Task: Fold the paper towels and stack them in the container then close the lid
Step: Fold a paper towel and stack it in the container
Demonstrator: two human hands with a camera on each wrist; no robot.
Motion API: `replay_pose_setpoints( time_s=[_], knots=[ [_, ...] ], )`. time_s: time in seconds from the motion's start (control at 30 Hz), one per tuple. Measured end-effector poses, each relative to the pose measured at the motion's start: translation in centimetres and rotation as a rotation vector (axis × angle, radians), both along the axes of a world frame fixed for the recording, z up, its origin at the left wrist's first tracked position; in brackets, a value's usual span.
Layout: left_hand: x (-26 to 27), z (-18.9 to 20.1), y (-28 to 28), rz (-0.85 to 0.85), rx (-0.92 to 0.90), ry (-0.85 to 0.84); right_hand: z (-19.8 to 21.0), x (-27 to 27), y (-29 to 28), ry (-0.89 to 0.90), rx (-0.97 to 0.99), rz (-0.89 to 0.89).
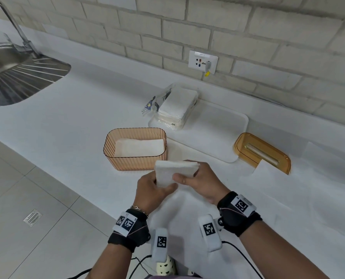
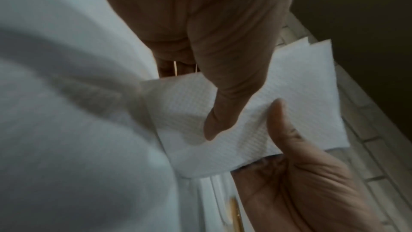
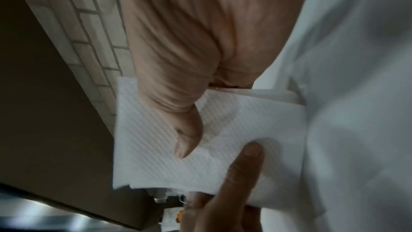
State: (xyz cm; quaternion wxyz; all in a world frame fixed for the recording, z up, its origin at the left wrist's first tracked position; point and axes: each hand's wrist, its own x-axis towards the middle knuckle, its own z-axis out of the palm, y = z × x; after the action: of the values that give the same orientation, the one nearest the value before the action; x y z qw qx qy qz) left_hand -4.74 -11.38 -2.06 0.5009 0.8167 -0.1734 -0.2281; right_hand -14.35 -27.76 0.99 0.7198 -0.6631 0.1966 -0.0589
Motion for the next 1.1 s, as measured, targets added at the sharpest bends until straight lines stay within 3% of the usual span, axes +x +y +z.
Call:
replay_pose_setpoints(
  time_s=[0.1,0.27,0.47,0.63,0.87,1.1],
  knots=[
    [-0.4,-0.2,-0.2,0.012,-0.021,0.067,-1.0,-0.2,0.3,0.063,-0.032,0.014],
    [-0.6,1.5,-0.6,0.049,-0.167,0.126,-0.1,0.0,0.3,0.022,-0.093,0.095],
    [-0.1,4.9,0.1,0.168,-0.490,0.357,0.1,-0.7,-2.1,0.123,-0.275,0.052],
    [1.1,3.7,2.5,0.222,-0.370,0.349,-0.3,-1.6,-3.2,0.034,-0.168,-0.069],
    [0.8,1.3,3.0,0.133,-0.177,0.084,-2.0,-1.1,-1.6,0.045,-0.210,-0.025],
    [0.2,-0.1,2.1,0.182,-0.146,0.123,-3.6,-0.6,-0.1,0.097,-0.231,-0.112]
  ],
)
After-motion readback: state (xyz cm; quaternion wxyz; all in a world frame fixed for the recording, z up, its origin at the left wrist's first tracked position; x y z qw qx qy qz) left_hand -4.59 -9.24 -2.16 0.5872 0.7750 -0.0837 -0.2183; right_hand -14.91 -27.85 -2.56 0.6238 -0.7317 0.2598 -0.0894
